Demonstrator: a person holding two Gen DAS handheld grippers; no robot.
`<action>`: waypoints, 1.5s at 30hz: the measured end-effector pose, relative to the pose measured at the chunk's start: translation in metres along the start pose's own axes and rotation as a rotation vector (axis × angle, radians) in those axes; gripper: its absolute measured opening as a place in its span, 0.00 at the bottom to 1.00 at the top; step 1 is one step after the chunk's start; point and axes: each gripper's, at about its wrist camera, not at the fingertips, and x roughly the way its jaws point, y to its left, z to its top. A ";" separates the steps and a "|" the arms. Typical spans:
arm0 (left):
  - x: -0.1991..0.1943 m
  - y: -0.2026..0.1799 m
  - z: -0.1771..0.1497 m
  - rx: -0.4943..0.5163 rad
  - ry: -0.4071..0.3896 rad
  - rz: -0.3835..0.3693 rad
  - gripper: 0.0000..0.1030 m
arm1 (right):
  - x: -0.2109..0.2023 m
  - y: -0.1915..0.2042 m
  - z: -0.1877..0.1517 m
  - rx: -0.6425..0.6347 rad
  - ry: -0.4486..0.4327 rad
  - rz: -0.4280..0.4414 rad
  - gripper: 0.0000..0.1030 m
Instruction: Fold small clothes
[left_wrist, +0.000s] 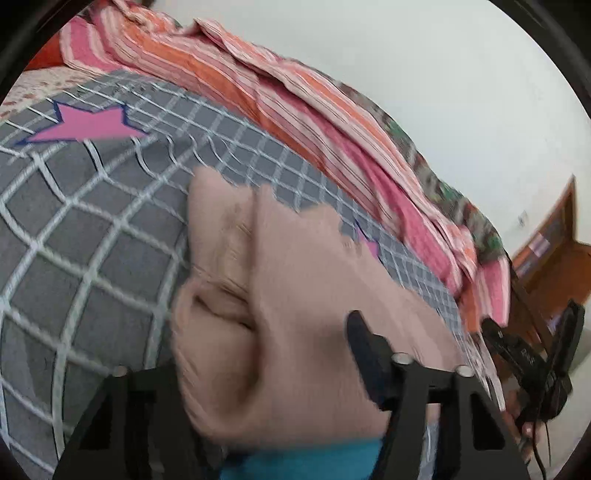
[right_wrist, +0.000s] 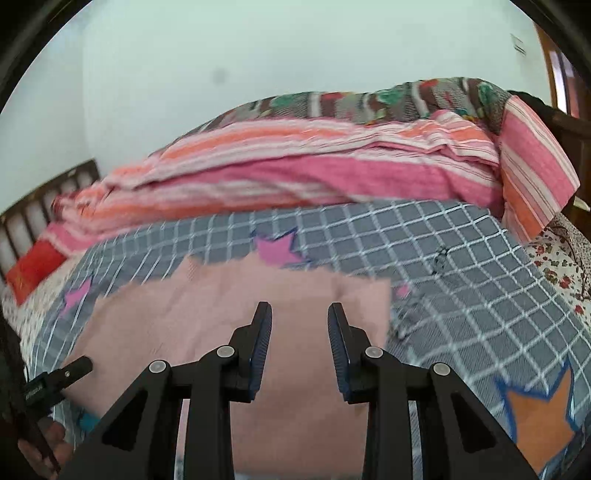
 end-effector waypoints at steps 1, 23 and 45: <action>0.002 0.002 0.004 -0.017 -0.009 0.013 0.44 | 0.002 -0.005 0.002 0.003 -0.008 -0.015 0.30; 0.022 -0.214 0.026 0.264 -0.083 0.144 0.18 | -0.016 -0.166 -0.031 0.315 -0.035 -0.083 0.30; 0.039 -0.264 -0.075 0.543 0.175 -0.140 0.59 | -0.020 -0.161 -0.034 0.277 0.010 0.076 0.36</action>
